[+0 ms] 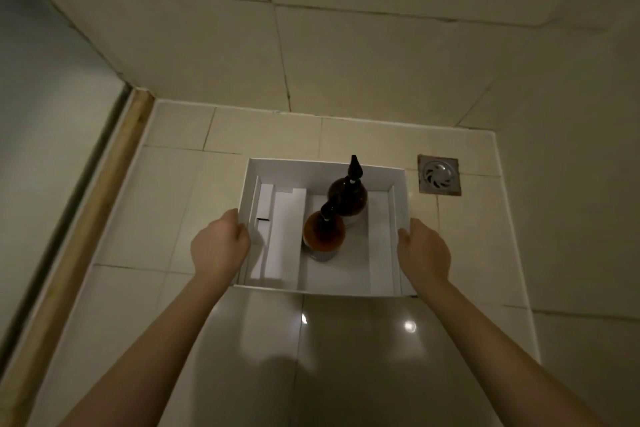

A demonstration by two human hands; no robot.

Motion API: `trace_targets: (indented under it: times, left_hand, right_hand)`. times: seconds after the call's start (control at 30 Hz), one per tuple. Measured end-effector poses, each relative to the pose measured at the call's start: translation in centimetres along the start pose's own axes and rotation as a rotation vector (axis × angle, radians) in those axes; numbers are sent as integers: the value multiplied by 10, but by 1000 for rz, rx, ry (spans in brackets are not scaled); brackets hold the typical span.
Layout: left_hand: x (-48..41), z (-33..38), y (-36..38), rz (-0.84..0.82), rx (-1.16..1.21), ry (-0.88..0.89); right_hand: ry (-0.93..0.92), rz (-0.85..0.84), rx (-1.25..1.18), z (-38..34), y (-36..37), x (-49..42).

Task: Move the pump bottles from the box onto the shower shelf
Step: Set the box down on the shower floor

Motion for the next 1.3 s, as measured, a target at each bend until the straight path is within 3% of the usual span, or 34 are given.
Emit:
trace_targets:
  times: [0.67,0.77,0.83,0.87,0.93,1.03,1.17,1.3]
  left_hand:
    - [-8,-13,42,37,22,-18]
    - [-2,-14,29,112,48,-30]
    - [8,-1,17,200,173,90]
    - [14,10,18,173,218,181]
    - [23,35,38,-42,286,312]
    - [27,60,75,-382,339,302]
    - [25,83,94,-474,333,348]
    - [26,99,99,-432,332,366]
  right_hand:
    - [25,75,-7,15,37,-1]
    - [-171,255,-119,-11,10,5]
    - [-361,280,-162,-35,4,6]
    - [-413,237,-181,-45,9,0]
    - [-390,82,-252,-55,28,-19]
    - [-346,-125,-302,-64,56,-47]
    - [-366,-177,-317,-72,69,-66]
    - [-402,-210,-270,-77,75,-72]
Point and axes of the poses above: each hand's wrist, its own x-axis away from the middle knuckle, its own y-axis out of the palm, z = x × y, the point moved 8 cm from there along -x, towards the middle knuckle, and after that the axes turned 10 degrees about -y, right-handed, at the moved point
